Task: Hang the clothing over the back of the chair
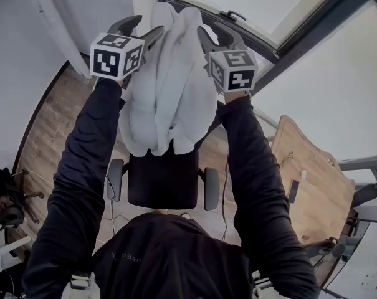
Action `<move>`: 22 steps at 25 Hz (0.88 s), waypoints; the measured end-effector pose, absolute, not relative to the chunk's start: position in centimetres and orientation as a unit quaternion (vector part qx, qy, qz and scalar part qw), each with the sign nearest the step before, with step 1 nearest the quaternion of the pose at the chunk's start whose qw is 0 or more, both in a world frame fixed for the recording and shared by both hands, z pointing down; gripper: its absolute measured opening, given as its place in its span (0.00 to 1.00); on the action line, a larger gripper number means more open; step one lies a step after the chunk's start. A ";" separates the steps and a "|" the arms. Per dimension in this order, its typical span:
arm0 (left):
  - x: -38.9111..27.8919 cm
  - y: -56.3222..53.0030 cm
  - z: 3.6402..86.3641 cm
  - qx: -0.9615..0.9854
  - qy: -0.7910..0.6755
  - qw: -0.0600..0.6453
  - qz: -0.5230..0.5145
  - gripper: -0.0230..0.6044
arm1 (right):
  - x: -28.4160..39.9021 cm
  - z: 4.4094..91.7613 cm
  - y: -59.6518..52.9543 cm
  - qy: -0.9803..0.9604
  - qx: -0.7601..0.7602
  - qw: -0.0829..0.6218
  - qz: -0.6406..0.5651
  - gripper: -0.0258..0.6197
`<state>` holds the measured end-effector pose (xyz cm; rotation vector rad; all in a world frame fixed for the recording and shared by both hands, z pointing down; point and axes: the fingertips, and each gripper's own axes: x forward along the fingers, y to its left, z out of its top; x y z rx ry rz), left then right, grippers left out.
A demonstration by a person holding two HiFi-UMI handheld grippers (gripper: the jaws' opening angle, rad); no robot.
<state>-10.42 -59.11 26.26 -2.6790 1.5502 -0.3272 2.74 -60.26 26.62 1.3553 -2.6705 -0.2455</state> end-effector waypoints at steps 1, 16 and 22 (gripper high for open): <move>-10.1 -57.8 25.7 -0.862 0.496 0.024 -0.097 0.50 | 2.8 26.4 -59.1 -0.889 0.445 0.065 -0.082 0.25; -5.0 -36.1 25.7 -0.888 0.453 0.084 -0.008 0.12 | 4.9 27.0 -38.3 -0.928 0.369 0.007 -0.060 0.14; -3.1 -28.6 27.3 -0.895 0.437 0.086 -0.010 0.09 | 5.4 28.4 -30.5 -0.939 0.339 0.004 -0.060 0.11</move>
